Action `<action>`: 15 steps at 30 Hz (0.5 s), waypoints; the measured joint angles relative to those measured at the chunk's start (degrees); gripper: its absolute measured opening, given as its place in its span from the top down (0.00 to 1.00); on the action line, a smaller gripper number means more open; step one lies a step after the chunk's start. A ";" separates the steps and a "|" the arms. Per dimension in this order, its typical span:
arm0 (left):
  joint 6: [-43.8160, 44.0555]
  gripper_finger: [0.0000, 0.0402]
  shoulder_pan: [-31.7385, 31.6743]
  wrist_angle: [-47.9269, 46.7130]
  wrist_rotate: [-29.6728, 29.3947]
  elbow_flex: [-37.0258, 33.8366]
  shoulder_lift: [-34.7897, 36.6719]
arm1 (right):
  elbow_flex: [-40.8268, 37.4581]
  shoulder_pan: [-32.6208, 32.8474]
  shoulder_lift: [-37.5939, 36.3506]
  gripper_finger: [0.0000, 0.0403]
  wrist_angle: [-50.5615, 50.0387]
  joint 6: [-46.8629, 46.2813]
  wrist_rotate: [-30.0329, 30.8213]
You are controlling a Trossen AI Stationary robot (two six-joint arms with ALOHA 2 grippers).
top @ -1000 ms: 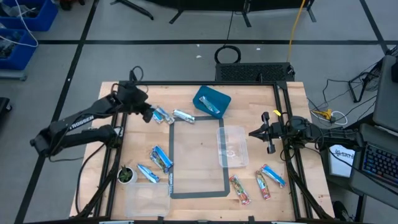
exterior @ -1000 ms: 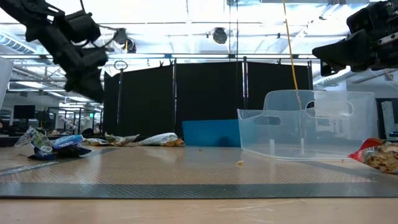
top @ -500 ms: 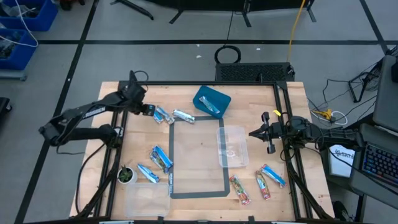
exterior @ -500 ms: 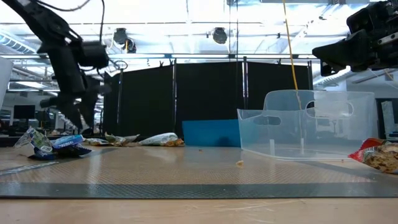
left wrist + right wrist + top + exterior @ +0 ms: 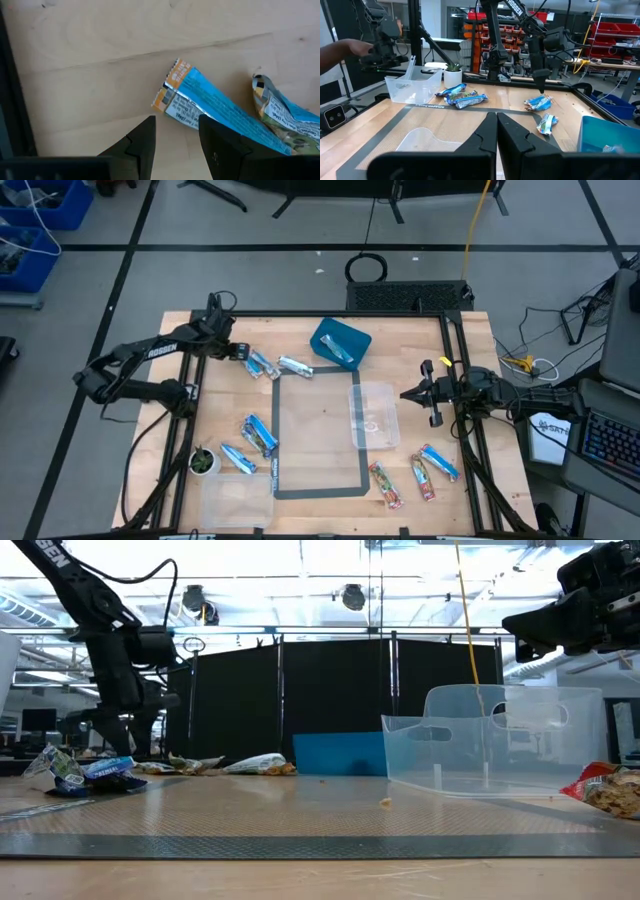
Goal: Pick and place Granola Bars by type
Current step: Put the orange granola bar into the blue bin
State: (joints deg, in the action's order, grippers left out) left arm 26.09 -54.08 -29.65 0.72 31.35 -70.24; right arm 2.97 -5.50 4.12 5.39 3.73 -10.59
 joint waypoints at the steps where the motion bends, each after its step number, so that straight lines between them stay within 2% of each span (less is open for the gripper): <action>1: -0.03 0.62 0.00 -0.05 -0.51 0.01 0.00 | -0.01 -0.02 0.00 0.99 0.00 -0.02 0.00; 9: -0.01 0.62 0.00 1.16 -3.58 -0.17 0.00 | -0.01 0.00 0.00 0.99 0.00 -0.02 0.00; 15: -0.04 0.62 -0.09 8.79 0.37 -3.86 -0.02 | -0.01 -0.01 0.00 0.99 0.00 0.00 0.00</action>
State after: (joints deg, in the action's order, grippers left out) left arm 26.05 -54.17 -20.86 1.09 27.50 -70.26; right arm 2.96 -5.50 4.12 5.39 3.73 -10.59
